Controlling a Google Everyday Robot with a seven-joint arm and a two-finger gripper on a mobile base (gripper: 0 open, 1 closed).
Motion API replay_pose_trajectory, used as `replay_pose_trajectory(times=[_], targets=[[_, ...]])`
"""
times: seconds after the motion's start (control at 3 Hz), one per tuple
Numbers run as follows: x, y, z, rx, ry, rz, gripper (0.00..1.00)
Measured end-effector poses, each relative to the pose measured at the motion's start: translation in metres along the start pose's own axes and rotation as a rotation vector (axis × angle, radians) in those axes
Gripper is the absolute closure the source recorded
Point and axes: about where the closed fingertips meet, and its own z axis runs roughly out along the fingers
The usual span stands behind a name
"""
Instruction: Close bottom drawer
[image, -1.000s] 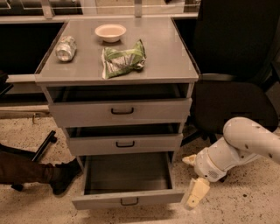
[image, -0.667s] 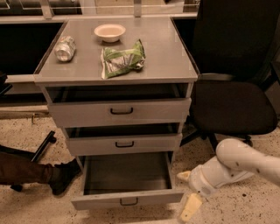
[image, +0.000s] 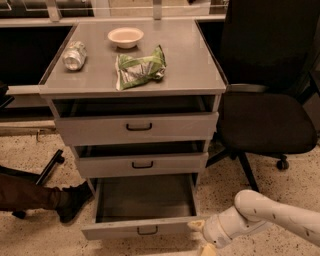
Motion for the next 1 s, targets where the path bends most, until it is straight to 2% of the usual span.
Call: replay_pose_trajectory(times=[0.33, 0.67, 1.0], targets=[[0.0084, 0.0035, 0.0149, -0.029, -0.013, 0.015, 0.00], [0.0078, 0.0033, 0.0140, -0.028, -0.012, 0.013, 0.00], [0.0158, -0.0007, 0.0226, -0.050, -0.016, 0.025, 0.00]])
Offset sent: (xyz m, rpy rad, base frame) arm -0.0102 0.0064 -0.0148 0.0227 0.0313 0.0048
